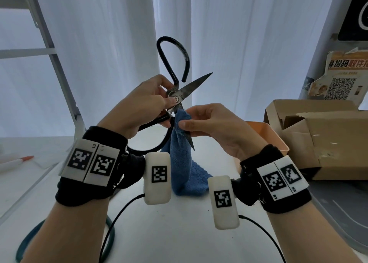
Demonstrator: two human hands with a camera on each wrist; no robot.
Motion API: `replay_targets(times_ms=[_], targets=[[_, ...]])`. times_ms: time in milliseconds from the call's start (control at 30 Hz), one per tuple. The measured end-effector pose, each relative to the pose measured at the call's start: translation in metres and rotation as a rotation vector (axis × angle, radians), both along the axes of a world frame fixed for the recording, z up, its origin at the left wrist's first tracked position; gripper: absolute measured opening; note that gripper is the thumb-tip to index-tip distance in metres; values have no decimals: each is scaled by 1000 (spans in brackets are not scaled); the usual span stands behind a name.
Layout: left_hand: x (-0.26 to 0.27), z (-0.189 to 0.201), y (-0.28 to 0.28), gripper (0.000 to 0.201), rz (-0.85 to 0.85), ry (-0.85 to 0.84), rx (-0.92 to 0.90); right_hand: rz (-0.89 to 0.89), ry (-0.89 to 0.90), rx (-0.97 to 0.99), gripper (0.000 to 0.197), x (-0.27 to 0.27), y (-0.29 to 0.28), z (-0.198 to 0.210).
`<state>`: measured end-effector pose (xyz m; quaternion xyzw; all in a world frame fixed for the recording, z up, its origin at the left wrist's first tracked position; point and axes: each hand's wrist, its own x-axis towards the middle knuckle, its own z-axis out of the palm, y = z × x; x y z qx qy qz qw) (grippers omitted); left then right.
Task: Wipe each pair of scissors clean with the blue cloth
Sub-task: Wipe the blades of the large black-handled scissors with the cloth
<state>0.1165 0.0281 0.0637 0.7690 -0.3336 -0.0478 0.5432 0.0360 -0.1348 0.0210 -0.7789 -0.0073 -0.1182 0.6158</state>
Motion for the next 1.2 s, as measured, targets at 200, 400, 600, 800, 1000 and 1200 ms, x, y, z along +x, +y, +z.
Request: replay_targets(times_ms=[200,400,600,800,1000,1200], targets=[[0,-2,-3,13,7,0,8,-48,16,-101,20,-1,0,2],[0,-2,-4,13,13,-18,4,-124,-12,-84,16,2,6,-1],[-3,-4,-4,17,-3,-22,-5,-127,-33,-32,18,2,6,1],[-6,-4,3,55,-87,-63,138,-163,-42,18,15,-1,7,5],[-2,-7,2,65,-59,-102,161,-124,19,101,25,-2,10,4],[-2,-3,7,48,-42,-135,151,-93,-5,95,21,-5,8,7]])
